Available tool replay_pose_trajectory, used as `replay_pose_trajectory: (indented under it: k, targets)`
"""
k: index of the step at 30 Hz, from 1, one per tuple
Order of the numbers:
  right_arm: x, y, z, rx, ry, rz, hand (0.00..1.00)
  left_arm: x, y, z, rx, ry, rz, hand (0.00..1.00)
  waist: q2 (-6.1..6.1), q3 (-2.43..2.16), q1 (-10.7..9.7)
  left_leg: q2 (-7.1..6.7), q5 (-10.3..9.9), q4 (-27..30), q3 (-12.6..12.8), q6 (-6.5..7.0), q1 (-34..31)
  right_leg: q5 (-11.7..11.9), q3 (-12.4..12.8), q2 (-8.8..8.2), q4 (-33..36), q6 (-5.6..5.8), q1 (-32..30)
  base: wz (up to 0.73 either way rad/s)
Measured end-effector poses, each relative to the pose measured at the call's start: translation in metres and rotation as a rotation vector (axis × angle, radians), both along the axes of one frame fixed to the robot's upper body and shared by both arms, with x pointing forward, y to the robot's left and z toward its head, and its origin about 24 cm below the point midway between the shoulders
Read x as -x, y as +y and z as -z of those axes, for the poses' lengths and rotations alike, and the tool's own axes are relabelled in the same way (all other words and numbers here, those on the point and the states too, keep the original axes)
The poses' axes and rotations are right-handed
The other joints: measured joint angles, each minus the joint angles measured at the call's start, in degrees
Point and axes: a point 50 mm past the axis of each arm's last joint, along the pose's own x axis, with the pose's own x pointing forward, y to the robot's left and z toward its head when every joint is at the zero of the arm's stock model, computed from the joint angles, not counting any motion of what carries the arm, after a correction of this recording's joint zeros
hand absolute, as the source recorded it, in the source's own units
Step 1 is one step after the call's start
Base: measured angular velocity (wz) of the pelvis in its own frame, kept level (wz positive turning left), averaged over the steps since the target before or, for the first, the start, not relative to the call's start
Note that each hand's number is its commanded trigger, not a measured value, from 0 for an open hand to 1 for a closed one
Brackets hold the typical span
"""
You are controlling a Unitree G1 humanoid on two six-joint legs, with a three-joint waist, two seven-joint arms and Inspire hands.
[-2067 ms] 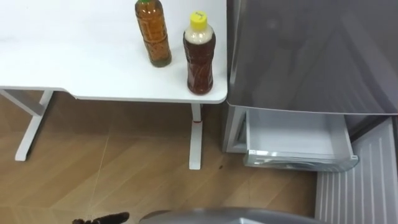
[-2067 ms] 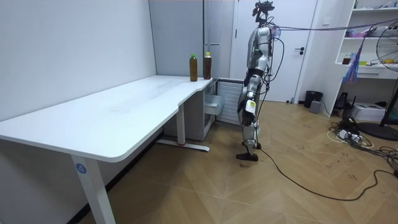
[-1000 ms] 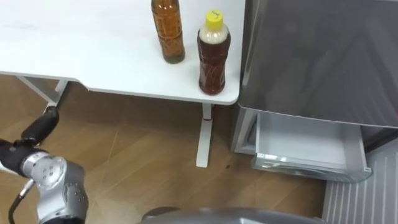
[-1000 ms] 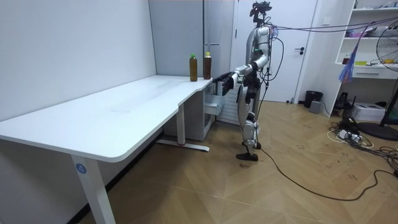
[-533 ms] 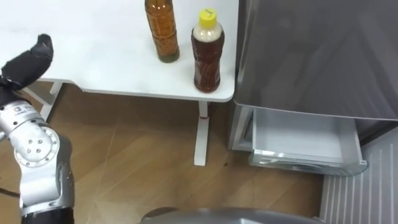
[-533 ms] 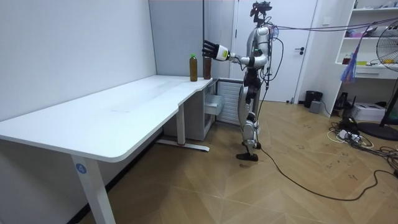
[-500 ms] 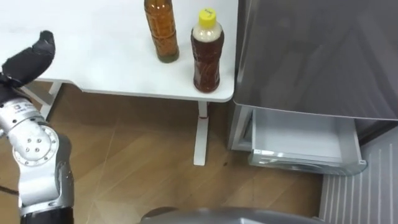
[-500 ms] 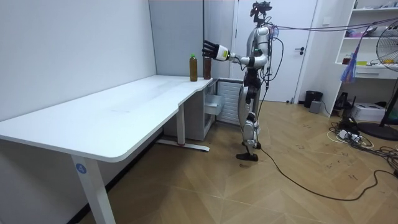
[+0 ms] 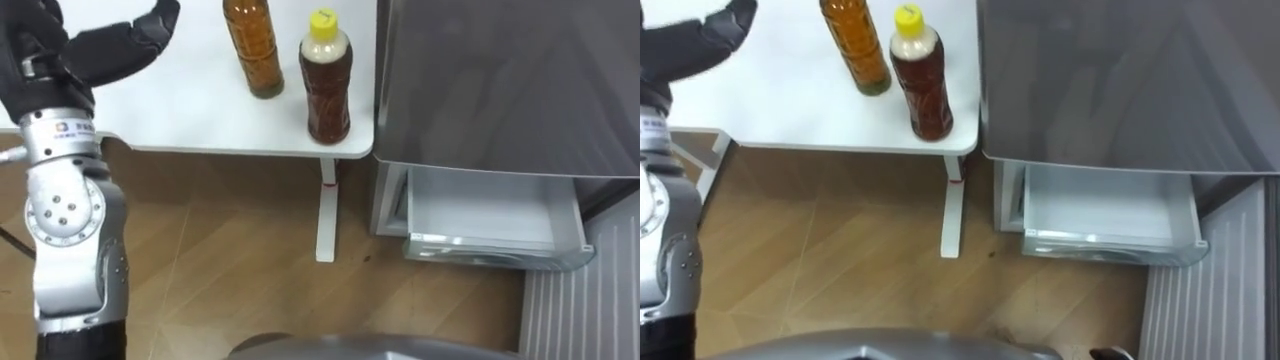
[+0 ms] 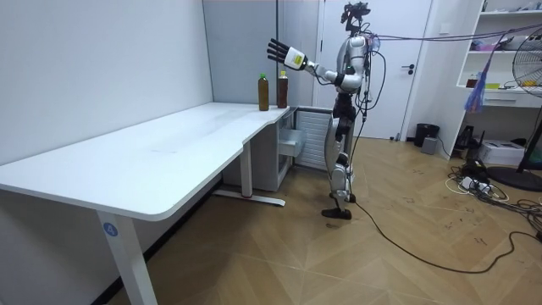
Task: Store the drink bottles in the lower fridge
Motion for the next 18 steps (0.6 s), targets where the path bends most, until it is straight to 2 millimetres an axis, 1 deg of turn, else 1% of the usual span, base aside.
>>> replay_pose_trajectory:
  k: [3, 6, 9, 10, 11, 12, 17, 18]
  targets:
    - [0.001, 0.001, 0.0, -0.014, 0.008, 0.002, 0.0, -0.001, -0.013, -0.006, -0.027, -0.019, 0.097, 0.0, -0.17, -0.13, -0.1, -0.02, 0.01, 0.06, 0.19, 0.01, 0.17, 0.0, 0.01, -0.04, -0.07, 0.0, -0.01, 0.0]
    - [0.002, 0.001, 0.0, -0.015, 0.012, 0.0, 0.0, -0.002, -0.019, -0.007, -0.044, -0.018, 0.151, 0.0, -0.18, -0.11, -0.35, -0.02, 0.01, 0.05, 0.2, 0.01, 0.53, 0.0, 0.02, -0.04, -0.2, 0.0, 0.03, 0.0]
    - [0.0, 0.001, 0.0, -0.012, 0.018, -0.011, 0.0, -0.003, -0.022, -0.01, -0.059, -0.026, 0.19, 0.0, -0.14, -0.11, -1.11, 0.02, 0.01, -0.09, 0.35, 0.01, 0.72, 0.0, 0.11, -0.02, -0.16, 0.0, 0.14, 0.0]
    - [-0.001, 0.001, 0.0, -0.012, 0.018, -0.012, 0.0, -0.003, -0.023, -0.01, -0.061, -0.026, 0.198, 0.0, -0.3, 0.0, -1.31, 0.04, 0.02, -0.14, 0.49, 0.01, 0.75, 0.0, 0.18, -0.02, -0.16, 0.0, 0.11, -0.05]
    - [-0.002, 0.001, 0.0, -0.012, 0.016, -0.013, 0.0, -0.003, -0.024, -0.01, -0.067, -0.025, 0.213, 0.0, -0.1, -0.07, -1.44, 0.14, 0.02, -0.16, 0.89, 0.01, 0.82, 0.0, 0.6, 0.02, -0.16, 0.0, 0.06, -0.09]
    - [-0.002, 0.001, 0.0, -0.011, 0.015, -0.013, 0.0, -0.003, -0.024, -0.01, -0.073, -0.023, 0.227, 0.0, -0.27, 0.04, -1.52, 0.14, 0.02, -0.16, 0.96, 0.01, 0.79, 0.0, 0.78, 0.04, -0.15, 0.0, 0.12, -0.09]
    - [0.0, 0.001, 0.001, -0.014, 0.021, -0.011, 0.0, -0.003, -0.027, -0.011, -0.087, -0.025, 0.266, 0.0, -0.2, 0.04, -1.76, 0.19, 0.02, -0.16, 1.15, 0.01, 0.89, 0.01, 1.48, 0.1, -0.05, 0.0, 0.03, -0.04]
    - [0.0, 0.002, 0.001, -0.015, 0.02, -0.011, 0.0, -0.003, -0.028, -0.01, -0.087, -0.025, 0.275, 0.0, -0.32, 0.11, -1.79, 0.2, 0.01, -0.17, 1.15, 0.01, 0.94, 0.01, 1.48, 0.1, -0.05, 0.0, 0.0, 0.0]
